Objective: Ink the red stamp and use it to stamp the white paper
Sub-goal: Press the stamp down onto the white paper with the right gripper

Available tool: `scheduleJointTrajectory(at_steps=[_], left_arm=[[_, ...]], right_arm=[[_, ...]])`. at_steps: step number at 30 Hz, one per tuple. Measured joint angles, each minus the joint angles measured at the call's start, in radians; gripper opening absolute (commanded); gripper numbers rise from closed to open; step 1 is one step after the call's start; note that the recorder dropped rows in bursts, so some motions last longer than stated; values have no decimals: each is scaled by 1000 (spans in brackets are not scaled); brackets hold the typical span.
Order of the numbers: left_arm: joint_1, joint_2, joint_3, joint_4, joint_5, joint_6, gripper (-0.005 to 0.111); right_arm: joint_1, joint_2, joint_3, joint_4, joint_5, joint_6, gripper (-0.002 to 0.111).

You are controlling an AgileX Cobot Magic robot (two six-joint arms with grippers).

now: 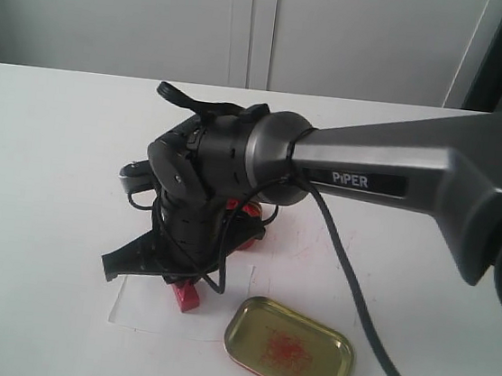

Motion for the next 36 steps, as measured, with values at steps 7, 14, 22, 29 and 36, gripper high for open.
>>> scheduleJointTrajectory(at_steps=[7,14,22,29,36], left_arm=[[0,0,0,0,0,0,0],[0,0,0,0,0,0,0],[0,0,0,0,0,0,0],[0,0,0,0,0,0,0],[0,0,0,0,0,0,0]], right_arm=[[0,0,0,-2,-6,0,0],[0,2,0,0,-6,0,0],[0,15,-8,0,-2,0,0],[2,18,-11,4,7,0,0],[2,14,-11,4,8,0,0]])
